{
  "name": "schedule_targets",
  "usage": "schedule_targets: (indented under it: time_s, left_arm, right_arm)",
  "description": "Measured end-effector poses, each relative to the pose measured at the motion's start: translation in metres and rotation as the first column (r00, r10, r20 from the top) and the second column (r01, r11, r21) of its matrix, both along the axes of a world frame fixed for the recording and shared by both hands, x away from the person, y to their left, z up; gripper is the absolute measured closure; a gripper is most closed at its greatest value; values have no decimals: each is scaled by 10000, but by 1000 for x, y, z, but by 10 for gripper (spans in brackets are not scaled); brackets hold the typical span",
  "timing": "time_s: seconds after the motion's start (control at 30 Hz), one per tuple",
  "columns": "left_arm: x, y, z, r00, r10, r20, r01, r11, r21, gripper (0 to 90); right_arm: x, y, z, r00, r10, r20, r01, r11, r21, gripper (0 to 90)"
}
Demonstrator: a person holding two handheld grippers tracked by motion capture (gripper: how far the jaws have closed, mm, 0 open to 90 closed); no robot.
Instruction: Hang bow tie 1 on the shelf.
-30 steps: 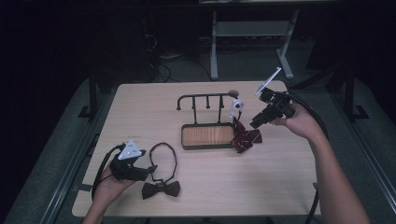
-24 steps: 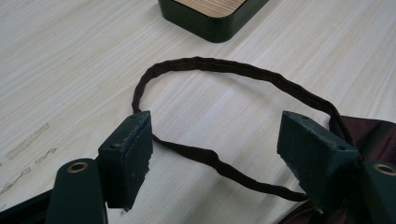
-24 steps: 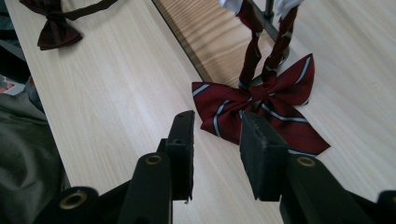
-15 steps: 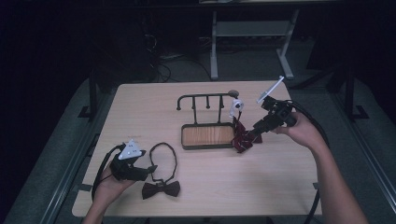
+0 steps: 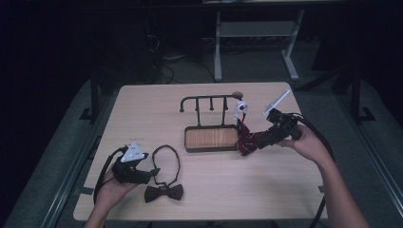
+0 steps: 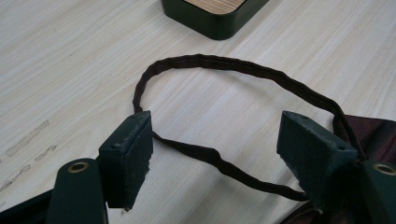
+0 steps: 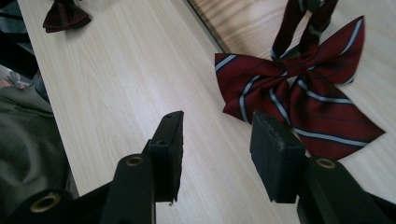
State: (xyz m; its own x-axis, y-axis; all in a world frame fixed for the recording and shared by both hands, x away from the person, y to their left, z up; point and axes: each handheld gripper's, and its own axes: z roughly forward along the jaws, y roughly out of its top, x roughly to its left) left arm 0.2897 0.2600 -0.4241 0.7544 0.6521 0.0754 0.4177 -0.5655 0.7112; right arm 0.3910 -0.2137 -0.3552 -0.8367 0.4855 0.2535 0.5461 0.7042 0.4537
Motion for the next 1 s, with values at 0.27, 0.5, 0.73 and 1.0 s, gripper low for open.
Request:
schedule_targets:
  time_s: [0.27, 0.5, 0.73, 1.0]
  left_arm:
    - [0, 0, 0, 10000, 14, -33, -14, 10000, 24, 274]
    - [0, 0, -1, 10000, 20, -13, -20, 10000, 11, 274]
    - [0, -1, -1, 10000, 67, -54, -67, 10000, -33, 277]
    - [0, 0, -1, 10000, 12, -91, -11, 10000, 58, 302]
  right_arm:
    - [-8, 0, -12, 10000, 51, -54, -51, 10000, 34, 525]
    - [-14, -1, -20, 10000, 77, -44, -76, 9999, 72, 519]
    - [-24, -3, -29, 9999, 124, -102, -123, 9998, 149, 510]
    - [-35, -7, -42, 9999, 115, -96, -112, 9995, 291, 504]
